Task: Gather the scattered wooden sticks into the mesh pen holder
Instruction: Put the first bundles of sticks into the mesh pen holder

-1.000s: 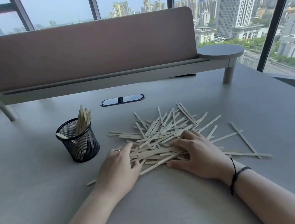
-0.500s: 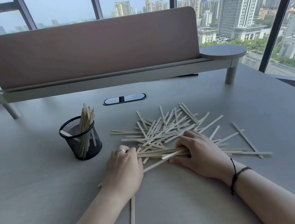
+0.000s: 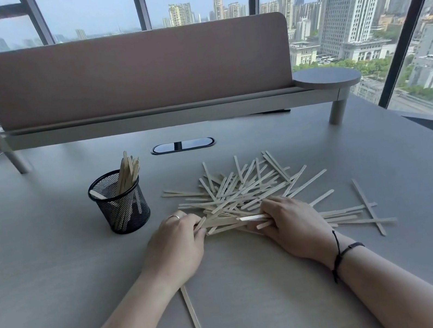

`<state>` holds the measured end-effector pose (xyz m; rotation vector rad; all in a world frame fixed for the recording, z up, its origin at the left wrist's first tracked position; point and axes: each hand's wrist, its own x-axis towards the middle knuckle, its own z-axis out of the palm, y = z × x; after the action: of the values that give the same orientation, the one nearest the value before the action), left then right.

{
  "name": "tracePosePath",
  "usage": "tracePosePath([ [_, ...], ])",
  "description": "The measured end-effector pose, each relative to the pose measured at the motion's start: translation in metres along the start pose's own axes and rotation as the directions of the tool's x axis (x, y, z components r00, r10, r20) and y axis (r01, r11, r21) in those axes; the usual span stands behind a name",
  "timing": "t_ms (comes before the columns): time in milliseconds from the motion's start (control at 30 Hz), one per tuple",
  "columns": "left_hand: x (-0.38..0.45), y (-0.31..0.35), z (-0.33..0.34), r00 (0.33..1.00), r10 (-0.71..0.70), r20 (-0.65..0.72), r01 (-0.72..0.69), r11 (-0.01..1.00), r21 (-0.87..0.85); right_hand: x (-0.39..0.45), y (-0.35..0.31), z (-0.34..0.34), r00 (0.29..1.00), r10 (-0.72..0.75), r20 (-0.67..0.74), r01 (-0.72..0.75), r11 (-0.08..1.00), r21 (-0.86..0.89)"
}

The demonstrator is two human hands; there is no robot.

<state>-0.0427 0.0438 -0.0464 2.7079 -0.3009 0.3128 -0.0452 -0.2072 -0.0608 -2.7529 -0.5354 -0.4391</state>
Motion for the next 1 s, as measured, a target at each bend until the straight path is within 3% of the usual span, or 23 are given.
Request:
tracePosePath([
  [300,0.003,-0.004,-0.004,0.998,-0.044,-0.041,0.039,0.992,-0.118,0.002,-0.001,-0.003,1.000,0.001,-0.015,-0.001,0.999,-0.038],
  [400,0.004,-0.008,-0.003,0.993,-0.005,-0.121,-0.018,0.982,-0.188,0.000,-0.003,-0.004,0.998,0.030,-0.059,-0.031,0.999,-0.014],
  [533,0.006,-0.012,0.003,0.993,0.062,-0.104,-0.086,0.968,-0.237,-0.002,-0.006,-0.007,0.995,0.068,-0.069,-0.067,0.998,0.016],
  [800,-0.002,0.001,0.007,0.966,0.247,-0.077,-0.257,0.882,-0.396,-0.005,-0.011,-0.003,0.991,-0.094,-0.098,0.090,0.995,-0.043],
  [1000,-0.009,0.014,0.008,0.972,0.227,-0.062,-0.224,0.806,-0.548,0.001,-0.024,-0.003,0.987,-0.075,-0.143,0.070,0.997,-0.037],
])
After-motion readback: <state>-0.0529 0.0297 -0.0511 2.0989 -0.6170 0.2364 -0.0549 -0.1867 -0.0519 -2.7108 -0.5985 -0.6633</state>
